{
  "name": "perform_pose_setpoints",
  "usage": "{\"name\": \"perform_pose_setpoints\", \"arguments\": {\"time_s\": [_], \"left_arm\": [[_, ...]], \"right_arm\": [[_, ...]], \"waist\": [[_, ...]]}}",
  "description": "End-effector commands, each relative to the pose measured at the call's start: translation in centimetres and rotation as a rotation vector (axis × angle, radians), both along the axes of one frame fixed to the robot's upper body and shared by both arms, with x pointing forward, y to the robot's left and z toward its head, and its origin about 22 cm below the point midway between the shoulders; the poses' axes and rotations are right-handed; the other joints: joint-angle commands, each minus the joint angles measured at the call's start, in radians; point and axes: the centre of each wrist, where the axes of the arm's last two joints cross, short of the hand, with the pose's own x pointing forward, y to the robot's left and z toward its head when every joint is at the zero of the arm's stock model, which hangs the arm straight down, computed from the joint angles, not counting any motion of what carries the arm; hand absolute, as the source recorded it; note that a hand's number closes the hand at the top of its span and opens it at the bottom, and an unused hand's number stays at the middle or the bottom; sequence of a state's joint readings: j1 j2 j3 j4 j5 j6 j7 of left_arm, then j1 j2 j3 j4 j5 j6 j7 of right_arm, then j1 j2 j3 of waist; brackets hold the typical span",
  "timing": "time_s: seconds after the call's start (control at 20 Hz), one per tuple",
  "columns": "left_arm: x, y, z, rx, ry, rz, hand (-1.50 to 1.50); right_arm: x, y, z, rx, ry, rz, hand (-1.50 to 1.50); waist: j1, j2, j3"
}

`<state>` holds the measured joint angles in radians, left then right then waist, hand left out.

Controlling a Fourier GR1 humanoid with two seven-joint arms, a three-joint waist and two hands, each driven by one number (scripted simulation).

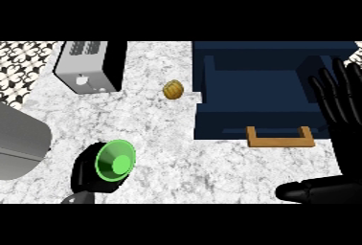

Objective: Pick up the cup, place it into the drawer and close the drawer

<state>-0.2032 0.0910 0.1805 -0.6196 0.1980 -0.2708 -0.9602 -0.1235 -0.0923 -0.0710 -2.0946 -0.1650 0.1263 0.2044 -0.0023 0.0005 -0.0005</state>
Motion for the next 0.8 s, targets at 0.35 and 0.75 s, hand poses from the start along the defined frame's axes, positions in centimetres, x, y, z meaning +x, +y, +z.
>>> {"name": "perform_pose_setpoints", "arguments": {"time_s": [0.35, 0.75], "left_arm": [[2.8, 2.5, 2.1, -0.009, -0.162, 0.079, 1.5], [6.6, -0.3, 8.0, 0.012, -0.267, -0.102, 1.5]], "right_arm": [[-0.2, -0.7, -0.4, 0.008, -0.012, 0.006, -1.5], [-1.5, 0.4, 0.5, 0.009, 0.014, -0.03, -1.5]], "waist": [[0.0, 0.0, 0.0], [0.009, -0.005, 0.001]]}}
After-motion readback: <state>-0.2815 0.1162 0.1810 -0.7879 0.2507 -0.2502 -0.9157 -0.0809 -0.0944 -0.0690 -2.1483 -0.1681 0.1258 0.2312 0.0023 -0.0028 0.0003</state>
